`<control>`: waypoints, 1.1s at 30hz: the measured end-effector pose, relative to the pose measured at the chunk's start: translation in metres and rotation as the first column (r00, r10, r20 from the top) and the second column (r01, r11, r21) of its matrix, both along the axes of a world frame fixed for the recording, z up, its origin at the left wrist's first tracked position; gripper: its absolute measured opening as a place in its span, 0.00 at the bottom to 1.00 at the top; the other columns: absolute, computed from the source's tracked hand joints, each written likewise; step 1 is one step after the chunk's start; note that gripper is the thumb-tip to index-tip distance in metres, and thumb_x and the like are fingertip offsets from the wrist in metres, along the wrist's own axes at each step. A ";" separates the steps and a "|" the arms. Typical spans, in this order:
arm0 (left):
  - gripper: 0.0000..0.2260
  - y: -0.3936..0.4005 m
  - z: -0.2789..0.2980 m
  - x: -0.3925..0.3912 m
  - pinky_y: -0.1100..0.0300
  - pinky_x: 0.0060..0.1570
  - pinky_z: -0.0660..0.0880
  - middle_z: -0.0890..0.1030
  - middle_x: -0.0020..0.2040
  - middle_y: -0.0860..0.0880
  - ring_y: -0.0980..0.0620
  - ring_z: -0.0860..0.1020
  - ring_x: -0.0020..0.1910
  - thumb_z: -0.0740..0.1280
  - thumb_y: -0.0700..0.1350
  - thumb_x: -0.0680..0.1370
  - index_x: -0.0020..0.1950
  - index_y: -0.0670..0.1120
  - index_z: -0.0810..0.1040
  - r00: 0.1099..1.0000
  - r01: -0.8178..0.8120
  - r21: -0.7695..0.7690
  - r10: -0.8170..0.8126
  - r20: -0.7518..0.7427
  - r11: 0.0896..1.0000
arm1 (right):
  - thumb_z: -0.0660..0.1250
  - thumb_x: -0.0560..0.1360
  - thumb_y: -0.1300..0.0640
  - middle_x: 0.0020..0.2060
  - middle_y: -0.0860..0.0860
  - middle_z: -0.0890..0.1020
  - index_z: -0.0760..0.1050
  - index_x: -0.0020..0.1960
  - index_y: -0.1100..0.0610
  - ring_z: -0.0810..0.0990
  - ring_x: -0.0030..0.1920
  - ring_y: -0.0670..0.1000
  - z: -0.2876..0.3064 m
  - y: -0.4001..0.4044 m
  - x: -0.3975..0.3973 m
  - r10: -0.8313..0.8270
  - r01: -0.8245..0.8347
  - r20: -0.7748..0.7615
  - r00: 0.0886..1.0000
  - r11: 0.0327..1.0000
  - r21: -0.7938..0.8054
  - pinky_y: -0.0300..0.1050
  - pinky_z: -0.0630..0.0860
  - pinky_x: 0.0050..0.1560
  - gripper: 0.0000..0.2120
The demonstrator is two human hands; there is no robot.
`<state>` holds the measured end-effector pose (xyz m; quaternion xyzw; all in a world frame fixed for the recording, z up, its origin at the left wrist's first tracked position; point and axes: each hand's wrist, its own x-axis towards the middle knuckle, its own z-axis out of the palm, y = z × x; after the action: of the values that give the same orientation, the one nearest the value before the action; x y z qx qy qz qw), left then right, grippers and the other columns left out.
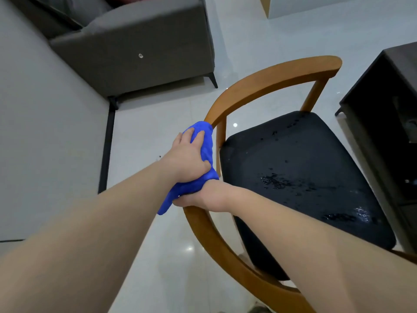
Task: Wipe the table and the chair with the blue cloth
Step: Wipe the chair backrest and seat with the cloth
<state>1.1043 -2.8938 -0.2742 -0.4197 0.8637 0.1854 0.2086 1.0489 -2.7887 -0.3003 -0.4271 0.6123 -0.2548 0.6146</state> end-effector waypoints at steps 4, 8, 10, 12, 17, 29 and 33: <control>0.37 -0.015 -0.006 -0.019 0.47 0.75 0.58 0.42 0.80 0.50 0.43 0.48 0.78 0.63 0.49 0.78 0.81 0.52 0.44 0.998 -0.001 0.013 0.000 0.063 1.000 | 0.72 0.70 0.43 0.49 0.50 0.82 0.78 0.55 0.46 0.81 0.51 0.50 -0.004 -0.014 -0.017 -0.025 0.024 0.045 0.999 0.999 0.021 0.51 0.79 0.57 0.16; 0.39 -0.024 -0.011 -0.036 0.46 0.70 0.65 0.45 0.79 0.47 0.40 0.59 0.74 0.65 0.46 0.78 0.80 0.51 0.43 0.995 -0.031 0.019 0.030 0.091 0.999 | 0.73 0.72 0.48 0.50 0.48 0.81 0.76 0.58 0.48 0.80 0.50 0.49 -0.004 -0.021 -0.034 -0.048 0.046 0.087 0.995 0.999 0.028 0.42 0.78 0.52 0.16; 0.38 -0.027 -0.018 -0.040 0.46 0.64 0.71 0.52 0.77 0.45 0.39 0.68 0.66 0.66 0.46 0.76 0.79 0.50 0.47 0.994 -0.083 -0.002 0.083 0.076 0.997 | 0.73 0.73 0.50 0.48 0.46 0.80 0.74 0.57 0.47 0.79 0.48 0.47 0.002 -0.021 -0.039 -0.036 0.034 0.110 0.993 0.999 0.021 0.36 0.76 0.46 0.14; 0.37 -0.030 -0.027 -0.046 0.47 0.58 0.75 0.61 0.70 0.43 0.40 0.73 0.58 0.69 0.50 0.75 0.77 0.48 0.51 0.973 -0.209 -0.055 0.213 0.084 0.976 | 0.71 0.75 0.51 0.46 0.45 0.77 0.73 0.57 0.47 0.77 0.47 0.46 0.009 -0.021 -0.045 -0.018 0.016 0.102 0.995 1.000 0.015 0.35 0.73 0.43 0.13; 0.34 -0.031 -0.036 -0.064 0.55 0.43 0.72 0.72 0.58 0.42 0.45 0.74 0.46 0.71 0.56 0.74 0.72 0.44 0.59 0.912 -0.335 -0.166 0.363 0.189 0.928 | 0.68 0.77 0.51 0.47 0.50 0.76 0.71 0.55 0.51 0.73 0.47 0.47 0.023 -0.018 -0.057 0.033 -0.035 0.042 0.999 0.999 0.039 0.38 0.71 0.43 0.09; 0.32 -0.053 -0.067 -0.096 0.55 0.42 0.73 0.70 0.53 0.43 0.46 0.74 0.44 0.69 0.53 0.77 0.73 0.43 0.57 0.969 -0.140 -0.339 0.199 0.145 0.930 | 0.63 0.80 0.58 0.62 0.59 0.77 0.71 0.67 0.60 0.76 0.61 0.56 0.020 -0.034 -0.096 -0.091 0.099 -0.081 0.993 0.991 0.095 0.37 0.73 0.46 0.16; 0.37 -0.059 -0.071 -0.104 0.55 0.42 0.73 0.71 0.58 0.42 0.47 0.74 0.46 0.68 0.59 0.76 0.75 0.43 0.53 0.992 -0.067 -0.409 0.106 0.075 0.910 | 0.63 0.79 0.59 0.45 0.55 0.77 0.74 0.55 0.58 0.76 0.43 0.50 0.008 -0.051 -0.105 -0.085 0.107 -0.161 0.983 0.985 0.134 0.35 0.68 0.36 0.06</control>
<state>1.0001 -2.9524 -0.3455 -0.5000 0.8530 -0.0089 0.1496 0.9442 -2.8401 -0.2927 -0.3705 0.6947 -0.2060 0.5811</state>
